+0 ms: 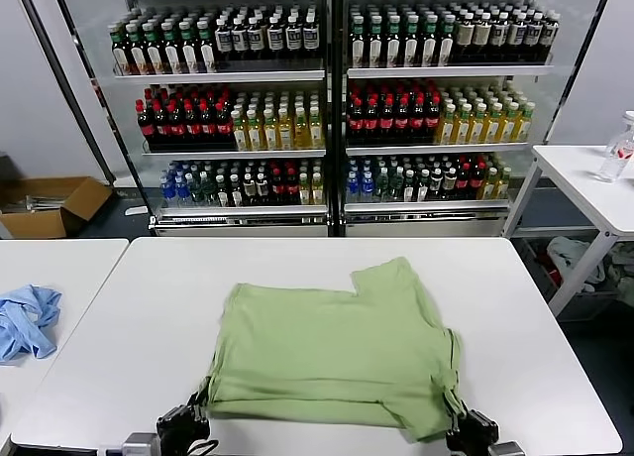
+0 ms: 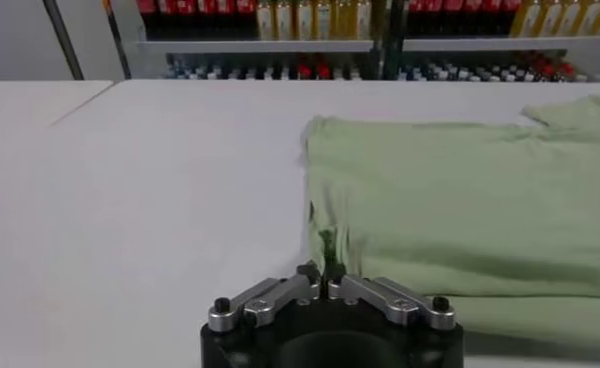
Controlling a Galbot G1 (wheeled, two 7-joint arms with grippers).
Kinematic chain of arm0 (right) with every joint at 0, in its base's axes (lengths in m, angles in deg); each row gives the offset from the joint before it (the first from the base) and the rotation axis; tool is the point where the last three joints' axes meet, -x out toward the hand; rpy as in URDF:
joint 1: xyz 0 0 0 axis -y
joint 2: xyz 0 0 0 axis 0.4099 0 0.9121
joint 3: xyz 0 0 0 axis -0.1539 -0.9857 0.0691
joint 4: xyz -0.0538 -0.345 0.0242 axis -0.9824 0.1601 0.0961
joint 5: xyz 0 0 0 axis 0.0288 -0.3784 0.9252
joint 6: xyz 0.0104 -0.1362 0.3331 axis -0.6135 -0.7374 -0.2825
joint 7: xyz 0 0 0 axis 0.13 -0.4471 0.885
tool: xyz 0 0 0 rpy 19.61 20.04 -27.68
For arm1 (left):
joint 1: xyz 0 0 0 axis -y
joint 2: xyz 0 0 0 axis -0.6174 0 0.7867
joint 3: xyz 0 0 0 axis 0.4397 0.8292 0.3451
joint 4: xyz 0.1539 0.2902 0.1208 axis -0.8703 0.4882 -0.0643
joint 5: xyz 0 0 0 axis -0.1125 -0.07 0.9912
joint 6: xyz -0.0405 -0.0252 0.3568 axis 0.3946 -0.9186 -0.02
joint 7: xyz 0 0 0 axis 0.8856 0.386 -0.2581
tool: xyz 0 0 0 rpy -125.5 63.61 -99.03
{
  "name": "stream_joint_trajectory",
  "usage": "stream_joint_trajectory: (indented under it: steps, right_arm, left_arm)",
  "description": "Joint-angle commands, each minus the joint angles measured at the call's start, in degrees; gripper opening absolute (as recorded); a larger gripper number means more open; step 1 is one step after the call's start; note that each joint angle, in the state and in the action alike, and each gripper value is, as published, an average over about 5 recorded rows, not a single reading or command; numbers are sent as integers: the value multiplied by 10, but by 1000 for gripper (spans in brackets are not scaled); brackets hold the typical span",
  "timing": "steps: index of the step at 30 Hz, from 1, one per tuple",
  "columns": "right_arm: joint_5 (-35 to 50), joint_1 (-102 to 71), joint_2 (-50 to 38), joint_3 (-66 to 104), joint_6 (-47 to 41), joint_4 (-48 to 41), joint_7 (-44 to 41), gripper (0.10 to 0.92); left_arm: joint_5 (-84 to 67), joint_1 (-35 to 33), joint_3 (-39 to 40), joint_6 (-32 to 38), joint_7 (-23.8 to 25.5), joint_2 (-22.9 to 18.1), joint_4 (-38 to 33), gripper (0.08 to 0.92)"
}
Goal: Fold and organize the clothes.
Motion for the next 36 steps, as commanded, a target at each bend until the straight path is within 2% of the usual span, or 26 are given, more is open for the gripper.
stream_joint_trajectory:
  steps: [1, 9, 16, 22, 25, 31, 36]
  right_arm:
    - [-49, -39, -4, 27, 30, 56, 4, 380]
    - [-14, 7, -32, 54, 66, 73, 2, 614]
    - [60, 198, -73, -5, 14, -41, 19, 792]
    - [121, 415, -53, -133, -36, -186, 39, 822]
    - [144, 503, -37, -178, -49, -254, 46, 823]
    - [183, 634, -10, -241, -65, -376, 53, 823]
    - [185, 699, 17, -273, -69, -471, 56, 823]
  left_arm:
    - [33, -55, -19, -9, -3, 12, -63, 153]
    - [-21, 25, -46, 10, -3, 51, -42, 378]
    - [-65, 163, -4, 8, -8, 77, 58, 586]
    - [-88, 298, 37, 3, -3, 79, 175, 755]
    - [-96, 354, 63, 1, -3, 82, 223, 808]
    - [-113, 460, 122, -4, -2, 86, 314, 822]
    - [-114, 516, 170, -6, 1, 71, 363, 823]
